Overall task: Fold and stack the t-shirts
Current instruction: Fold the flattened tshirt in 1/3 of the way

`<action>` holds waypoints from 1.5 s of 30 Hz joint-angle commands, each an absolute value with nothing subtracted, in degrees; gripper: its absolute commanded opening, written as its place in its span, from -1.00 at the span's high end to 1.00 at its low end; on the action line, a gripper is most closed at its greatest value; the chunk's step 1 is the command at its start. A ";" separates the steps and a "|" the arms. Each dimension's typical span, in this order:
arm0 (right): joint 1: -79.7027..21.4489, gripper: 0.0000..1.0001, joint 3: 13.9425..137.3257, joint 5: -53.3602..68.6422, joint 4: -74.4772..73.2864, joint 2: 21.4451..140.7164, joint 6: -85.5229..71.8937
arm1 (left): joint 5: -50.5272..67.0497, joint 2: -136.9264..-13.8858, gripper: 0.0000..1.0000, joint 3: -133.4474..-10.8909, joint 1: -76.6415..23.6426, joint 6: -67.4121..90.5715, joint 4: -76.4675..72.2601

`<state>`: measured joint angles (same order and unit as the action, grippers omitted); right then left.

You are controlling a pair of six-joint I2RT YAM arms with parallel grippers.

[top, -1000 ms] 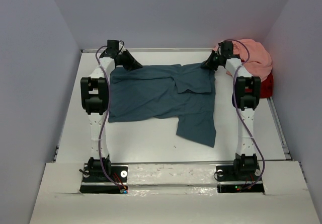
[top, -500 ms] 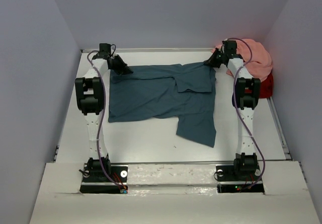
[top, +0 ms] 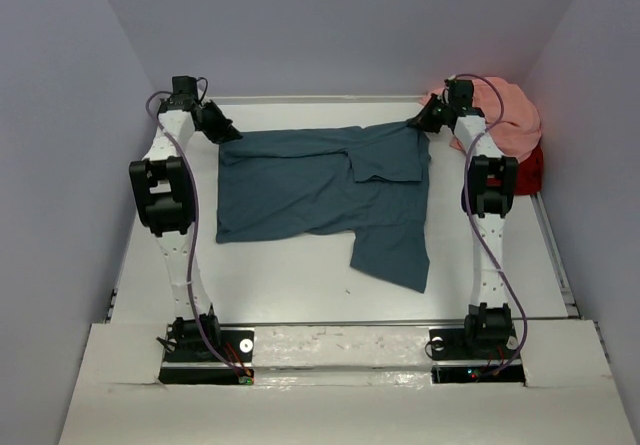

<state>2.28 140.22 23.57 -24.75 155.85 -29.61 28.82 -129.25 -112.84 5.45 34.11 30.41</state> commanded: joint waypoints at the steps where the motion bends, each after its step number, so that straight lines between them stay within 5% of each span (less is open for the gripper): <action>1: 4.39 1.00 143.26 23.02 -21.89 155.75 -29.18 | 27.86 -122.61 0.84 -111.45 7.29 31.73 32.87; 11: 4.92 0.79 131.96 27.95 -21.71 138.36 -28.83 | 27.60 -111.54 0.84 -104.69 7.47 30.59 32.43; 12: 4.92 0.70 130.27 29.25 -21.71 136.51 -28.57 | 27.77 -110.58 0.84 -102.33 7.47 30.50 32.17; 14: 4.92 0.08 127.28 30.41 -22.67 131.50 -27.86 | 28.82 -107.50 0.83 -99.42 7.56 30.24 30.76; 16: 4.92 -0.29 123.24 32.25 -24.77 128.42 -26.81 | 29.27 -104.70 0.83 -95.46 7.47 29.80 30.50; 18: 4.92 -0.44 118.34 32.87 -26.79 123.69 -26.89 | 29.53 -102.67 0.83 -91.61 7.38 29.36 30.67; 33: 4.92 -0.48 70.79 36.22 -34.62 91.34 -31.20 | 26.63 -81.66 0.83 -63.39 7.29 30.06 32.96; 45: 2.91 -0.47 57.93 23.39 -52.99 71.29 -28.12 | 20.13 -72.25 0.70 -53.53 6.77 30.76 36.91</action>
<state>4.38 60.99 28.16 -46.54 74.74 -28.69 23.16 -76.58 -54.98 7.11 30.55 34.59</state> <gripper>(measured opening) 0.740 0.144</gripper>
